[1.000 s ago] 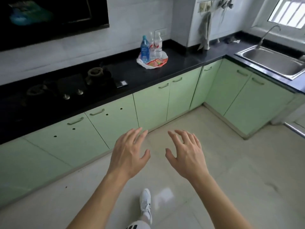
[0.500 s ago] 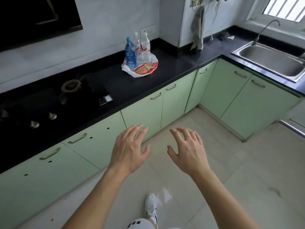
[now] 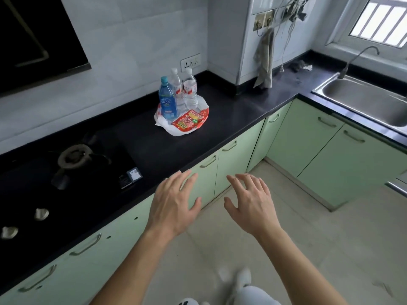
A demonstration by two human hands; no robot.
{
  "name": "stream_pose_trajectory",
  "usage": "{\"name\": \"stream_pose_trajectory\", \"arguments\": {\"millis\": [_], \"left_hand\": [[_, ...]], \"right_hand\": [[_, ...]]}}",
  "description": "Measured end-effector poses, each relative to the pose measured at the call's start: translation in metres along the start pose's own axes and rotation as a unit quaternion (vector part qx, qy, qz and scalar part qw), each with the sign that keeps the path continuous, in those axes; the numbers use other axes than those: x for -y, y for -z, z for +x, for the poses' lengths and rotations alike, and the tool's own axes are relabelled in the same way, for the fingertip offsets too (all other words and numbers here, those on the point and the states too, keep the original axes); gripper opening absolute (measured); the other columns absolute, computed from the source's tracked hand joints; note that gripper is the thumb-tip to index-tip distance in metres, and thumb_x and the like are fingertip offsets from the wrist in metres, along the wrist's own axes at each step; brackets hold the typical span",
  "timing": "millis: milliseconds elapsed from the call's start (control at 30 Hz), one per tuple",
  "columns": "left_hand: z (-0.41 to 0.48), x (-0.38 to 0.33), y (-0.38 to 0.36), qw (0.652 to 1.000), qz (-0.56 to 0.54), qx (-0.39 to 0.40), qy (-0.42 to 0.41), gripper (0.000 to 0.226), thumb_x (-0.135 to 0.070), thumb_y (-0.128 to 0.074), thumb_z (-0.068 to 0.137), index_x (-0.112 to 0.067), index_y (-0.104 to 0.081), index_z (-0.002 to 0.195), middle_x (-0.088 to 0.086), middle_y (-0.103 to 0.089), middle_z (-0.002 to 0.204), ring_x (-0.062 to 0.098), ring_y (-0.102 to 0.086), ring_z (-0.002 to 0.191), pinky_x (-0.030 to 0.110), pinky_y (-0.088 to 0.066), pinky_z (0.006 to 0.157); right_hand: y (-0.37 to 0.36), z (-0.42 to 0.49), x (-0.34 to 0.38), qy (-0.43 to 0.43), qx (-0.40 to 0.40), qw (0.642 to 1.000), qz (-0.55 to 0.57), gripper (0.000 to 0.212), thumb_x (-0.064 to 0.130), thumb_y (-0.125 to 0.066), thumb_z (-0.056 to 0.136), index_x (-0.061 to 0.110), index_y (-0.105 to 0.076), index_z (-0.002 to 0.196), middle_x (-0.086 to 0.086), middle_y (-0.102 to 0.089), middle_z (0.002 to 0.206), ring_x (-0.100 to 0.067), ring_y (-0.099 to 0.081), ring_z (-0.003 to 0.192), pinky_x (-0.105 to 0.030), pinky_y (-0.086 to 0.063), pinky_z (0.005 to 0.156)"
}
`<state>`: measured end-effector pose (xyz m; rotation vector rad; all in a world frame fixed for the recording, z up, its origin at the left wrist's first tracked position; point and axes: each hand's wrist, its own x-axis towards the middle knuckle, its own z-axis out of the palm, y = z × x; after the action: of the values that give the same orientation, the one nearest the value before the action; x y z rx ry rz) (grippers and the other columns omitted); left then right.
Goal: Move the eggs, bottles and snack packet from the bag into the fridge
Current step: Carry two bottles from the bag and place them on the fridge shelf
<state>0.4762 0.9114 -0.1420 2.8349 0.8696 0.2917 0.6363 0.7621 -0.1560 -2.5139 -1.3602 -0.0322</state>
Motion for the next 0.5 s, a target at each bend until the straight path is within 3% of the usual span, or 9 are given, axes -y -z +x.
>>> {"name": "stream_pose_trajectory", "arguments": {"millis": [200,500], "left_hand": [[0.067,0.004,-0.017,1.000,-0.013,-0.007,0.021,0.063,-0.049,-0.041,0.087,-0.022,-0.047,0.143,0.001,-0.050,0.149,0.023,-0.044,0.138,0.045,-0.041,0.110],[0.203,-0.008,-0.037,0.996,-0.008,-0.025,0.082,0.063,-0.049,-0.042,0.087,-0.018,-0.052,0.141,0.004,-0.053,0.146,0.023,-0.047,0.136,0.041,-0.042,0.109]], "right_hand": [[-0.012,0.070,-0.026,0.016,0.014,1.000,0.001,0.062,0.053,-0.041,0.089,0.021,-0.055,0.140,-0.006,-0.061,0.134,-0.030,-0.055,0.127,-0.051,-0.040,0.111],[-0.015,0.222,-0.091,0.075,0.026,0.997,0.014,0.057,0.048,-0.059,0.088,0.023,-0.055,0.139,-0.004,-0.061,0.134,-0.028,-0.055,0.127,-0.049,-0.041,0.110]]}}
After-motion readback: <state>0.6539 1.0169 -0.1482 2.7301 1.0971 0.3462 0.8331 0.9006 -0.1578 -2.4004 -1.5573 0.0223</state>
